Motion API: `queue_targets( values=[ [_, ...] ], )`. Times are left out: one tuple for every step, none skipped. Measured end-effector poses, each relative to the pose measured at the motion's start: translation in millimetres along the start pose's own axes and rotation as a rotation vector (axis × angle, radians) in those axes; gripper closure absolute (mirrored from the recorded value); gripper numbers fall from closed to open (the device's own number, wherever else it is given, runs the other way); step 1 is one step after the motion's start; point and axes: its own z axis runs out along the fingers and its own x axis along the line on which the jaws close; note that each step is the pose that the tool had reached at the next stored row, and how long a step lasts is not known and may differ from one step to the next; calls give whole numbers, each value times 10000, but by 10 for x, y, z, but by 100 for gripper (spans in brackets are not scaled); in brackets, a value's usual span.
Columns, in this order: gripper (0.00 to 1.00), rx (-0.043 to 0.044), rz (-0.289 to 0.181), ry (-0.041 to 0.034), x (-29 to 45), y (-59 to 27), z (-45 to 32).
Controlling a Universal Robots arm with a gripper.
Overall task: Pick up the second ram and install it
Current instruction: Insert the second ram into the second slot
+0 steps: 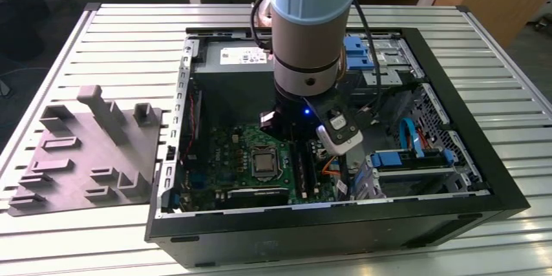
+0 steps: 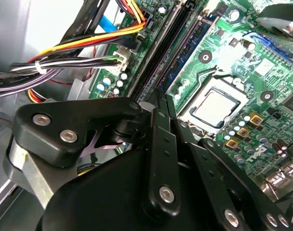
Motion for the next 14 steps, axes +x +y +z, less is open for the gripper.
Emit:
queue_targets(
  values=[
    [89, 0, -2, 0, 0, 0, 0],
    [89, 1, -3, 1, 0, 0, 0],
    [89, 2, -5, 1, 1, 0, -1],
    [89, 2, -8, 1, 1, 0, -1],
    [89, 2, -9, 1, 1, 0, -1],
    [89, 1, -8, 1, 1, 1, 0],
    [89, 0, -9, 0, 1, 3, 0],
    [89, 1, -9, 1, 1, 7, 0],
    [89, 2, -9, 0, 1, 9, 0],
    [89, 1, -9, 1, 1, 10, 0],
    [89, 2, -9, 1, 1, 10, 0],
    [89, 2, -9, 1, 1, 10, 0],
    [89, 1, -8, 1, 0, 10, 0],
    [89, 2, -8, 1, -4, 10, 0]
  ],
)
